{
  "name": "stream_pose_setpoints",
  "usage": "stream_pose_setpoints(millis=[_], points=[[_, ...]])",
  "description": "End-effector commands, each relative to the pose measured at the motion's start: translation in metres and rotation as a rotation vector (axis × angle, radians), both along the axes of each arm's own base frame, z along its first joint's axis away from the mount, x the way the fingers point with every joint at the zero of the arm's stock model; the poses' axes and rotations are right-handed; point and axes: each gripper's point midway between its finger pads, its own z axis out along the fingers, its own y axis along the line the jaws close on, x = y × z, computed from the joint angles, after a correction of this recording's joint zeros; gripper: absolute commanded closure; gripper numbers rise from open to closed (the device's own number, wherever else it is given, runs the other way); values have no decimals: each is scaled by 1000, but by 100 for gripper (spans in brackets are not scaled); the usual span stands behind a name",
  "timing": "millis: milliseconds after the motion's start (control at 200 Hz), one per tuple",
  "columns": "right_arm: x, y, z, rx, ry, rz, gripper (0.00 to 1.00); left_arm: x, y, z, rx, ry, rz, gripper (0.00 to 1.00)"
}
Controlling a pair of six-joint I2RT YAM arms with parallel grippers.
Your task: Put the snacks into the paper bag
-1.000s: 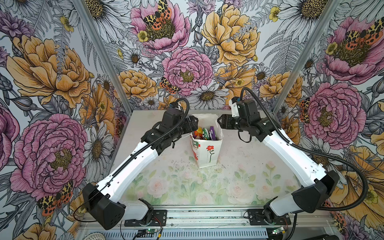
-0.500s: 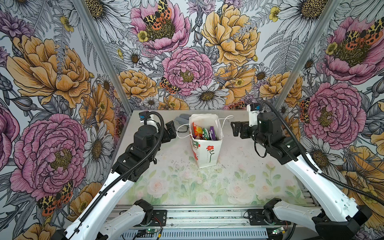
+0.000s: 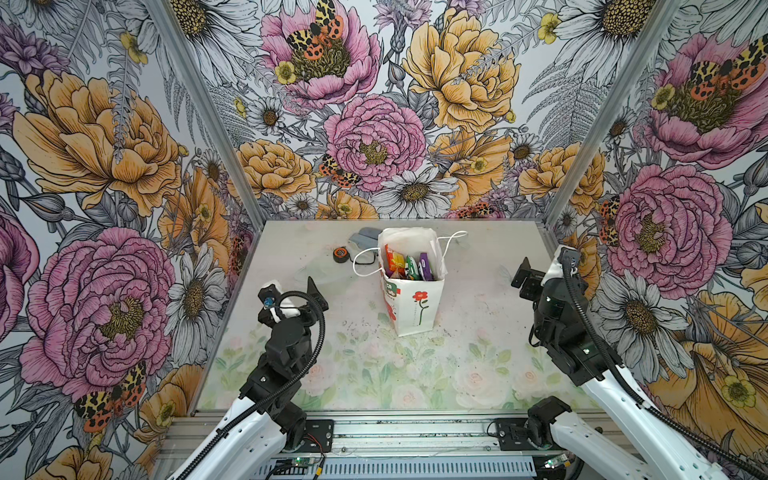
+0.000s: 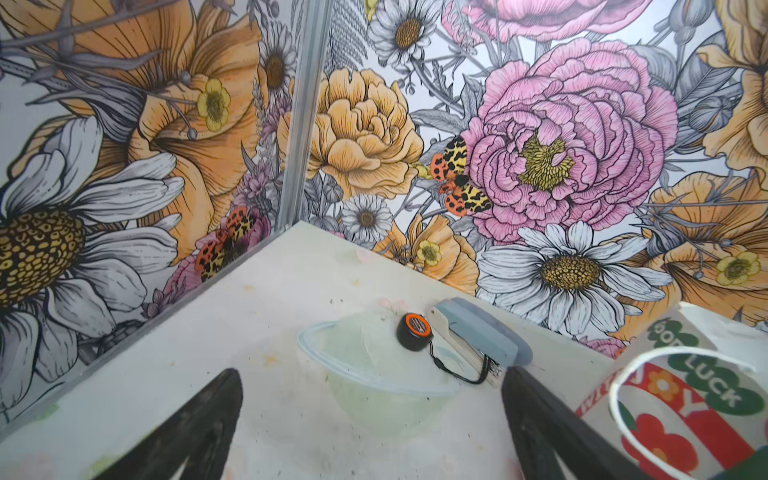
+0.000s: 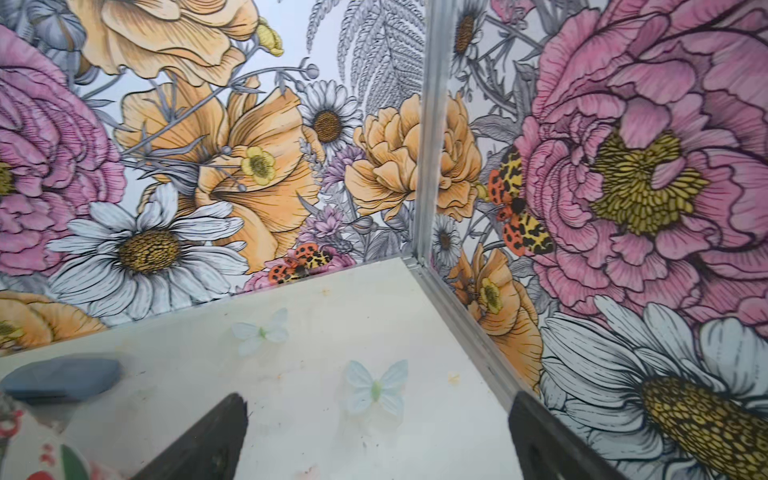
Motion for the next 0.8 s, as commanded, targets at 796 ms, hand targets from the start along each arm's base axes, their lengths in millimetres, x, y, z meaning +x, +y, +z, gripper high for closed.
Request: stream_pose_setpoints(millis=[796], points=[[54, -7, -146, -209, 94, -49, 0, 72, -25, -79, 357, 21, -233, 1]])
